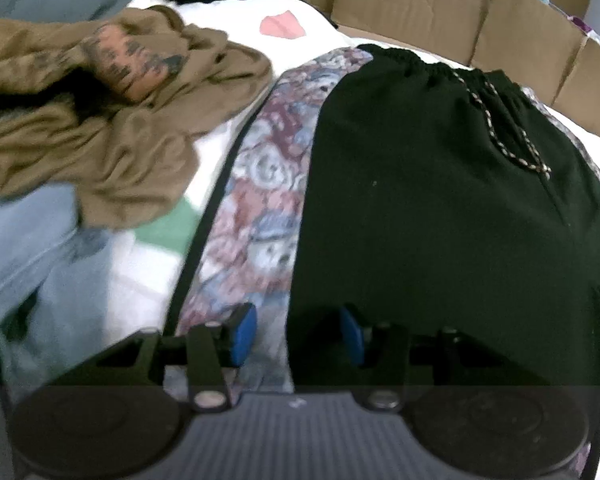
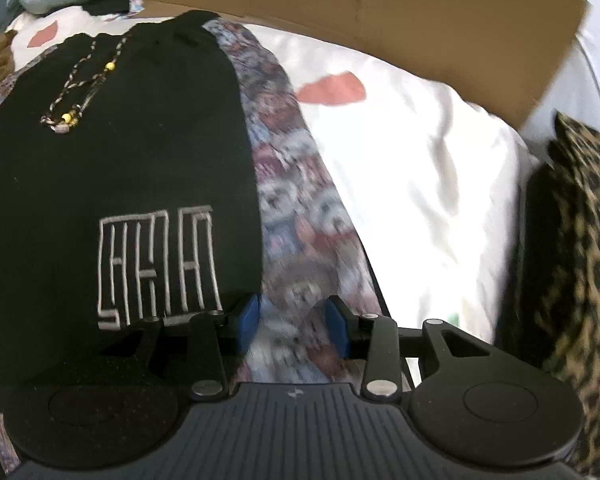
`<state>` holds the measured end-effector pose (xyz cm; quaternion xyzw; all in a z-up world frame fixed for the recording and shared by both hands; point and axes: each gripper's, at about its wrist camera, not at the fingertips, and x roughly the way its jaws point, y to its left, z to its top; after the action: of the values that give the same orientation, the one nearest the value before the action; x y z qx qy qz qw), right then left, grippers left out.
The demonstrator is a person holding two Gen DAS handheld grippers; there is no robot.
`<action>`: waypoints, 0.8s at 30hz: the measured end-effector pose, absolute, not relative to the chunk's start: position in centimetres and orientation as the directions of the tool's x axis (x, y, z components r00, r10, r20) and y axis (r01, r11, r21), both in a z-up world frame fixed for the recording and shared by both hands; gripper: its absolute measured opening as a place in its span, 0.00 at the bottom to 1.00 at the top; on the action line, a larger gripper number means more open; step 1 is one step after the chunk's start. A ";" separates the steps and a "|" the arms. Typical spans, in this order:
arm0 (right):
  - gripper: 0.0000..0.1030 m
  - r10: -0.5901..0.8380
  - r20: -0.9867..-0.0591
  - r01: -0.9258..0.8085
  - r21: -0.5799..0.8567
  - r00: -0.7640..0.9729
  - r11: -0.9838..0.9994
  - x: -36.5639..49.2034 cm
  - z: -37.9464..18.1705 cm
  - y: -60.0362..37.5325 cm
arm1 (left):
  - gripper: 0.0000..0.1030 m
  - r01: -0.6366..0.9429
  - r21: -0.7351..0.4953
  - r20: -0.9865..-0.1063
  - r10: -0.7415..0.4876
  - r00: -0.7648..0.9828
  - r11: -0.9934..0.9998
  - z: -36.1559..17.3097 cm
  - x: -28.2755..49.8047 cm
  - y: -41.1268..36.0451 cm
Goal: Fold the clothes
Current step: 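Open both grippers and lift them off the flattened jacket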
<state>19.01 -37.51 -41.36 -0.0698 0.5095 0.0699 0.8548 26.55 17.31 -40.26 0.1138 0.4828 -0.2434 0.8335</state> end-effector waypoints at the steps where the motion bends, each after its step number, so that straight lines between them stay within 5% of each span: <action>1: 0.43 0.040 -0.881 -0.188 -0.056 0.471 0.981 18.5 -41.3 -37.7 | 0.48 0.509 -0.049 -0.858 -0.297 0.419 0.860 -40.2 26.2 17.9; 24: 0.43 -0.102 -0.897 -0.114 -0.166 0.430 0.979 11.2 -39.3 -40.0 | 0.49 0.436 0.031 -0.875 -0.187 0.447 0.899 -39.4 20.1 26.0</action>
<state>11.23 -39.98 -39.31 -0.1012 0.5339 0.0036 0.8394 20.10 25.97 -39.36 0.1266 0.4923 -0.1852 0.8410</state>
